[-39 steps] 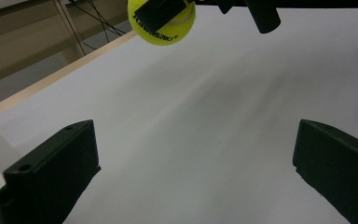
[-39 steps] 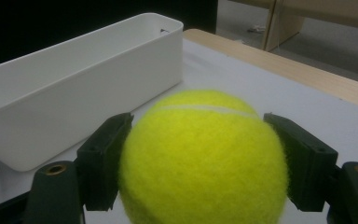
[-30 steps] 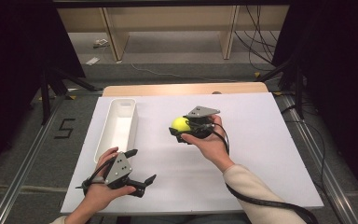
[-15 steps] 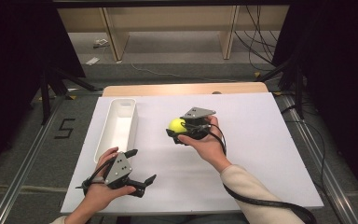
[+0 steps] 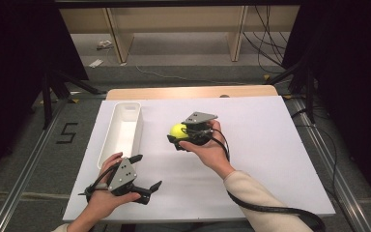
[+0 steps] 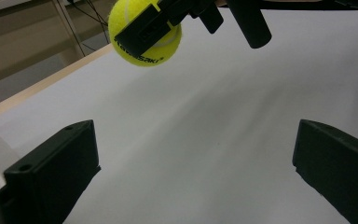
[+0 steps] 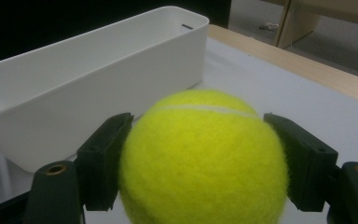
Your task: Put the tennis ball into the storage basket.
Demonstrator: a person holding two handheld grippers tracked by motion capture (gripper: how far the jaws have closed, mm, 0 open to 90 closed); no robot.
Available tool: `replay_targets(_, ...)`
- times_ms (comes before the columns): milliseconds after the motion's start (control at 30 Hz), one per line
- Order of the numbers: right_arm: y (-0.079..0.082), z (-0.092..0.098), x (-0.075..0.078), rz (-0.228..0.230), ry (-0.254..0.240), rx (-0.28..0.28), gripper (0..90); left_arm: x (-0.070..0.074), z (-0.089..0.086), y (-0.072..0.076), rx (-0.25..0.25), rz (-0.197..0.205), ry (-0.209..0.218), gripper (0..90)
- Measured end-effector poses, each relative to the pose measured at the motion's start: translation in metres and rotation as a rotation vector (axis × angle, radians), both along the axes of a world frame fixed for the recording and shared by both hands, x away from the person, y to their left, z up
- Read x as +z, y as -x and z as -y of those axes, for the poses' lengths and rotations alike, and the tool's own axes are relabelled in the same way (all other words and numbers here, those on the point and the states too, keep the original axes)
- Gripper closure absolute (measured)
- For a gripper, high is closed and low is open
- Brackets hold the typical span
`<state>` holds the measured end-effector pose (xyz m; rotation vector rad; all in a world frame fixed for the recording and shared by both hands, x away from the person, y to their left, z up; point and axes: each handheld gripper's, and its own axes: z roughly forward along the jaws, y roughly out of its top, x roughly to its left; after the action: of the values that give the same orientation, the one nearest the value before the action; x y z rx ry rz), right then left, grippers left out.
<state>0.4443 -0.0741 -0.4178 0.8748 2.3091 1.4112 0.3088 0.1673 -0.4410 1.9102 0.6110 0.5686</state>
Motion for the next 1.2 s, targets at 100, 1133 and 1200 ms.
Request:
replay_targets(100, 0.000, -0.001, -0.001, 0.002, 0.001, 0.000, 27.1, 0.000, 0.000, 0.000, 0.000, 0.002, -0.004, 0.0)
replay_targets(1133, 0.007, -0.021, -0.003, -0.005, 0.015, 0.042, 27.1, 0.001, 0.002, 0.002, -0.009, 0.025, -0.024, 0.5)
replay_targets(1200, 0.007, -0.022, -0.004, -0.005, 0.015, 0.043, 27.1, 0.001, 0.002, 0.001, -0.007, 0.024, -0.023, 0.6)
